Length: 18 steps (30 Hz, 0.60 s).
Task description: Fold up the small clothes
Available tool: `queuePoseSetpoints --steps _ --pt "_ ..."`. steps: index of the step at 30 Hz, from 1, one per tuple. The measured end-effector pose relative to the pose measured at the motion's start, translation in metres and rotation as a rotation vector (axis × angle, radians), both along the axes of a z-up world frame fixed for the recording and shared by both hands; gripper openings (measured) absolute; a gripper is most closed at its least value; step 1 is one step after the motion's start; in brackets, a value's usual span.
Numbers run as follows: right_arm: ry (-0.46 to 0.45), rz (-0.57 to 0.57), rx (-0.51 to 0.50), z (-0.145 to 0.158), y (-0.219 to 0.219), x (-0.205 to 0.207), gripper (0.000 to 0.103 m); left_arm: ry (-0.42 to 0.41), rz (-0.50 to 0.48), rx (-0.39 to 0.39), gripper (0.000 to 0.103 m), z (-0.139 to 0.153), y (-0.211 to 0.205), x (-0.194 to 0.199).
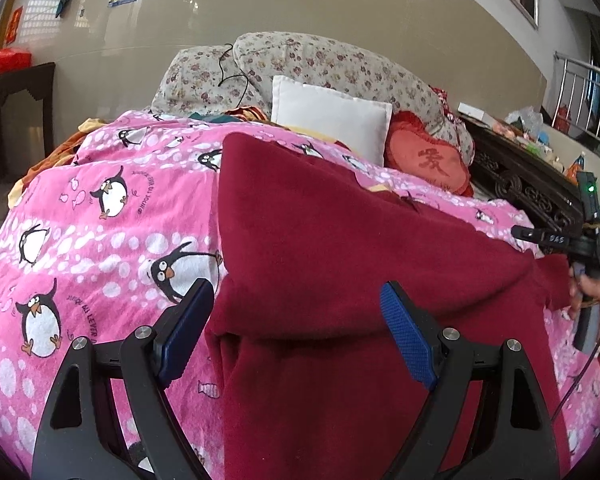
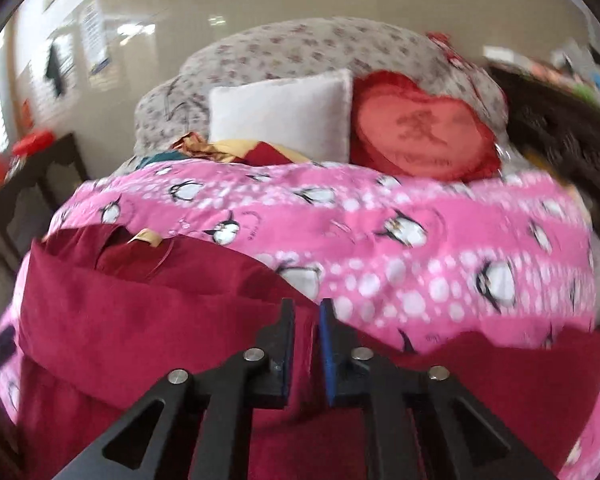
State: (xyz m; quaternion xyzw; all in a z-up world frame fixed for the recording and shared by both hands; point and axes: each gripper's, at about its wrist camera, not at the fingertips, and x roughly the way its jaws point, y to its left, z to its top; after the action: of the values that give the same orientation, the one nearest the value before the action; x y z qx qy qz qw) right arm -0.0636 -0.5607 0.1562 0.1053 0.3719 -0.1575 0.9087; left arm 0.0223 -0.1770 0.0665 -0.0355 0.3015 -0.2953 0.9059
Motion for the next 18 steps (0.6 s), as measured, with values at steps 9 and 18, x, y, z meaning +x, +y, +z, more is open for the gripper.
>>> queuePoseSetpoints --steps 9,18 --pt "0.081 0.062 -0.022 -0.018 0.025 -0.006 0.038 0.001 -0.008 0.006 0.085 -0.002 -0.002 0.0" --pt "-0.032 -0.136 0.041 0.019 -0.006 -0.113 0.049 0.052 0.012 -0.022 0.085 -0.005 0.003 0.005"
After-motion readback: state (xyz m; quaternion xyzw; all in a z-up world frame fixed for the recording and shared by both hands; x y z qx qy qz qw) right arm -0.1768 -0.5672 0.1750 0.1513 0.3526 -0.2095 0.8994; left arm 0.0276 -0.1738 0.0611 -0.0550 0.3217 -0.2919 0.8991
